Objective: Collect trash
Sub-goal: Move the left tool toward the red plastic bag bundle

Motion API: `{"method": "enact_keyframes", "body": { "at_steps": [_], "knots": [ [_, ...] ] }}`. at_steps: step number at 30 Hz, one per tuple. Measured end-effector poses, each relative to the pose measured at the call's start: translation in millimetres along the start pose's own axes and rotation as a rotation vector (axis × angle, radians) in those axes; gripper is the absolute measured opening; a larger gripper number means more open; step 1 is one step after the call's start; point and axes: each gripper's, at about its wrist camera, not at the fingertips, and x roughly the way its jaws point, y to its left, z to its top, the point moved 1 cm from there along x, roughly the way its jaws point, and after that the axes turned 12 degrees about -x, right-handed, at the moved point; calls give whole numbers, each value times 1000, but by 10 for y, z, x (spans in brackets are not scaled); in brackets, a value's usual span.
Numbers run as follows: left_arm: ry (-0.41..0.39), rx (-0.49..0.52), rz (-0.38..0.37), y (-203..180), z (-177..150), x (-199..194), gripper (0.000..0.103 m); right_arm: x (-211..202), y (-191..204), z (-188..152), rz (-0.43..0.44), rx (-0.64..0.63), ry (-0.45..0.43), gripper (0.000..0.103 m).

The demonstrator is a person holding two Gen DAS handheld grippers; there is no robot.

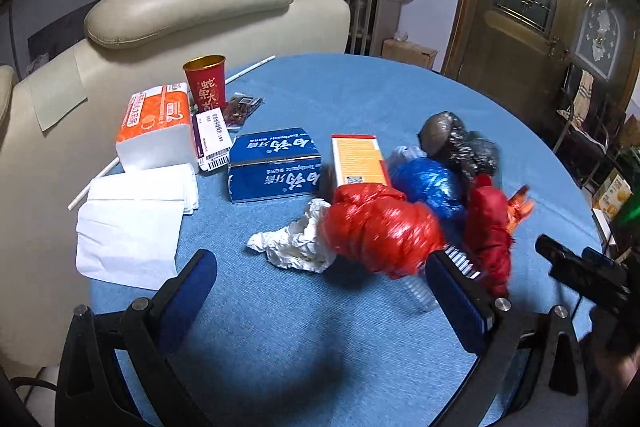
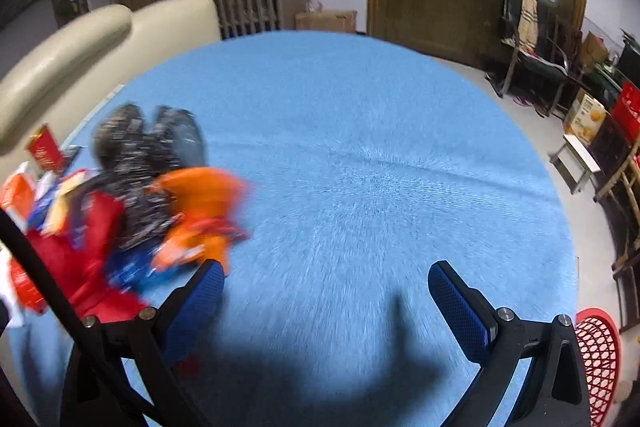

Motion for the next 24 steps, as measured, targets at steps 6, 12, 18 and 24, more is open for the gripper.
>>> {"method": "enact_keyframes", "body": {
  "at_steps": [6, 12, 18, 24],
  "knots": [
    [-12, 8, -20, -14, -10, -112, 103, -516, 32, -162, 45, -20, -79, 103],
    [-25, 9, -49, -43, -74, -257, 103, -921, 171, -407, 60, 2, -142, 103],
    [-24, 13, -67, -81, -136, -329, 103, -1170, 219, -574, 44, -10, -169, 103],
    [-21, 14, -75, -80, -178, -373, 103, -1273, 139, -604, 12, 16, -185, 103]
  ]
}}
